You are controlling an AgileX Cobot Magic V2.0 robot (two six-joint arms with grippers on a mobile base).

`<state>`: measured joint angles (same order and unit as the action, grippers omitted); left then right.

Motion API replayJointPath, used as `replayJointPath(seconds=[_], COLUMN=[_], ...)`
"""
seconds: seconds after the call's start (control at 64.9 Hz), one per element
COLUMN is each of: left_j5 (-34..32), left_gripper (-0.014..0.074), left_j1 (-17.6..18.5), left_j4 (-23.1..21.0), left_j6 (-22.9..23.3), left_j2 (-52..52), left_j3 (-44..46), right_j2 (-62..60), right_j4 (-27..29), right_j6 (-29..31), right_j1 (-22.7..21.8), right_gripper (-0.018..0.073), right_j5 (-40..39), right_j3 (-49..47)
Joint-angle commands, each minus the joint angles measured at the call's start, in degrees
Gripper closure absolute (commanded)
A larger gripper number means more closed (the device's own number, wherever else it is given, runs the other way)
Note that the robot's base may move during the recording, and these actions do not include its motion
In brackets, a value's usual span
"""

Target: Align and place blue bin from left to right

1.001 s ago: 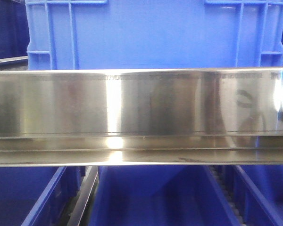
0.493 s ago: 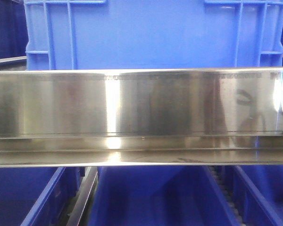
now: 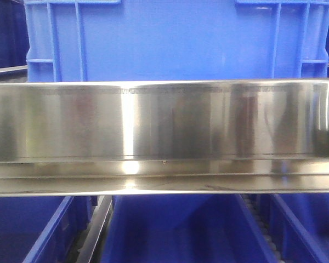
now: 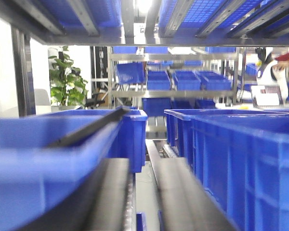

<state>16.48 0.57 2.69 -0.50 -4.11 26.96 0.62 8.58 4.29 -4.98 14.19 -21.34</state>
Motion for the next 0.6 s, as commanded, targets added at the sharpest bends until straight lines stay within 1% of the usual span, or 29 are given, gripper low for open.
replayJointPath(seconds=[0.0, 0.077, 0.139, 0.277, 0.339, 0.385, 0.462, 0.493, 0.585], left_j5=[7.42, 12.05, 14.20, 16.49, 17.32, 17.42, 17.42, 17.42, 17.54], left_gripper=[0.0323, 0.0216, 0.0153, 0.0046, 0.0006, -0.0009, -0.0005, -0.0005, -0.0005], left_j1=[0.15, 0.15, 0.15, 0.15, 1.06, 2.70, 8.05, 10.52, 16.43], left_j4=[0.78, 0.53, 0.53, 0.04, -1.48, -2.69, -3.60, -3.60, -3.60], left_j6=[-2.18, -3.57, -3.57, -3.57, -3.57, -3.57, -3.57, -3.57, -3.57], left_j2=[-3.96, -8.91, -13.16, -21.73, -25.12, -26.89, -30.40, -31.56, -35.66], left_j3=[8.10, 14.94, 19.55, 26.62, 28.96, 30.05, 31.89, 32.58, 34.62], right_j2=[2.70, 6.10, 8.71, 14.28, 16.79, 18.78, 22.61, 24.01, 28.92], right_j4=[0.48, 1.23, 1.34, 1.34, 1.34, 1.72, 4.60, 5.95, 11.09], right_j6=[0.10, 0.10, 0.10, 0.21, 0.57, 0.57, 1.39, 3.49, 11.03], right_j1=[0.07, 0.07, 0.07, 0.07, 0.07, 0.07, 0.07, 0.07, 0.19], right_gripper=[0.0262, 0.0089, -0.0009, 0.0000, 0.0000, 0.0000, 0.0000, 0.0000, 0.0000], right_j5=[5.96, 9.53, 10.79, 11.15, 10.84, 10.75, 13.22, 14.99, 19.45], right_j3=[-7.71, -13.37, -16.79, -21.74, -22.97, -24.08, -27.09, -28.35, -32.63])
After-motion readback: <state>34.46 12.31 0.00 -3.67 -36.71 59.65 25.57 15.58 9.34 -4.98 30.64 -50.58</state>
